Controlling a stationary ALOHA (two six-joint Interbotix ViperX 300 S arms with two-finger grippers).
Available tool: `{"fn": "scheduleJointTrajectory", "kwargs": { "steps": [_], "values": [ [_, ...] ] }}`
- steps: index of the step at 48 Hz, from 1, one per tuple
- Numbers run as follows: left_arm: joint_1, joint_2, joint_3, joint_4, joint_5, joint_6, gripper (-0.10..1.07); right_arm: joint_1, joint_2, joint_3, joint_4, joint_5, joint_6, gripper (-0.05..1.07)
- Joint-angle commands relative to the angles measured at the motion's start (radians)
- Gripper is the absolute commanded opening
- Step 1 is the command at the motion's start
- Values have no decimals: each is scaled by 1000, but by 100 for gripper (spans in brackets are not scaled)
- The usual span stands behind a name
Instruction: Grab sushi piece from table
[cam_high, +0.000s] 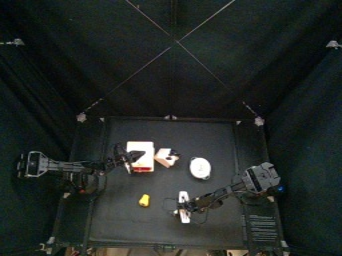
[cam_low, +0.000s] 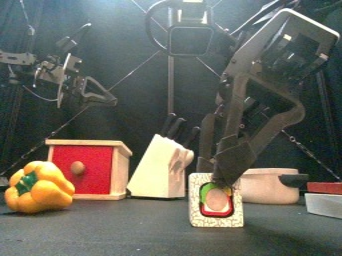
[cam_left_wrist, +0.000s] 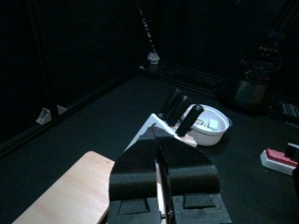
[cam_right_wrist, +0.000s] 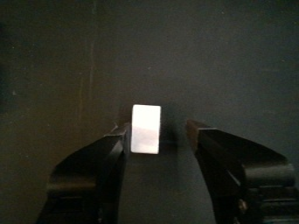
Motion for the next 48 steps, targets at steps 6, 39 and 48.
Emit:
{"fn": "scheduleJointTrajectory", "kwargs": {
  "steps": [6,39,48],
  "values": [
    [-2,-2,-11,5,-5,2,22,-6,-12,-23,-3,-2,-2,73],
    [-3,-9,-11,5,-5,2,22,-12,-20,-31,-3,20,0,54],
    [-2,-9,-11,3,-5,2,22,-11,-21,-32,-3,21,0,54]
  ]
}}
